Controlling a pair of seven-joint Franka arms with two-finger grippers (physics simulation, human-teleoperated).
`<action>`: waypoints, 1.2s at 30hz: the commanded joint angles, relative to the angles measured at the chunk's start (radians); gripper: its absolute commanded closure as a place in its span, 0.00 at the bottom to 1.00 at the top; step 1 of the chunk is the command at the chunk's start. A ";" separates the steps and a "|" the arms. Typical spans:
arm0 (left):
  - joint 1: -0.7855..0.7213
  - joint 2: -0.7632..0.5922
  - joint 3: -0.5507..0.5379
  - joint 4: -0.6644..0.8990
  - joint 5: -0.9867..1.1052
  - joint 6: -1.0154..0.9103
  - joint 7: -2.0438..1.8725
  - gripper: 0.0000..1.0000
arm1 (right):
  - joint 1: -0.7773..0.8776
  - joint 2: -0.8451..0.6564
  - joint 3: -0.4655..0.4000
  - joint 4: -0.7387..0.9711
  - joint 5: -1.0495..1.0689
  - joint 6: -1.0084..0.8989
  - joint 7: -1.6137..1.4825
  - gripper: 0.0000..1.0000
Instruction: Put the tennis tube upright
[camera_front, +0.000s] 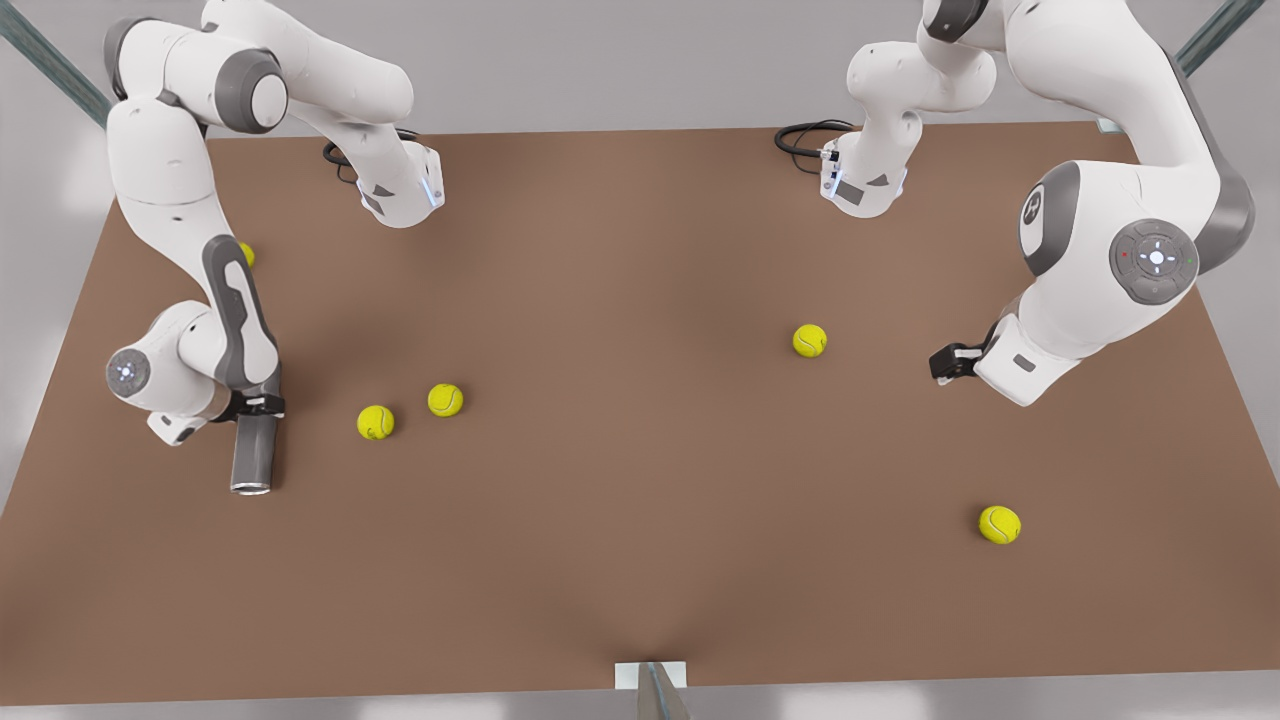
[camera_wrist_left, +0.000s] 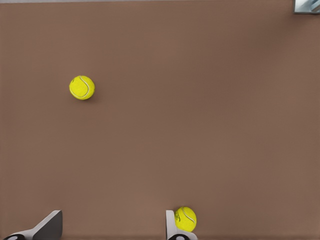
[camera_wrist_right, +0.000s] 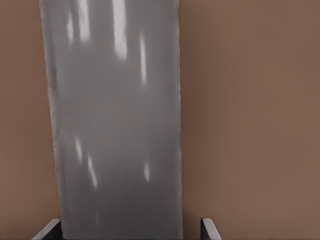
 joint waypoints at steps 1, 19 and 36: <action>0.000 -0.001 0.000 0.000 0.001 0.001 -0.002 0.00 | 0.001 0.009 0.000 0.006 -0.003 0.004 -0.050 0.00; 0.000 -0.003 0.000 0.000 -0.001 -0.009 -0.004 0.00 | 0.007 0.025 0.000 0.015 -0.008 -0.012 -0.055 0.28; 0.000 -0.006 -0.002 0.002 -0.002 -0.009 0.001 0.00 | 0.008 0.017 0.000 0.025 -0.009 -0.016 -0.067 0.30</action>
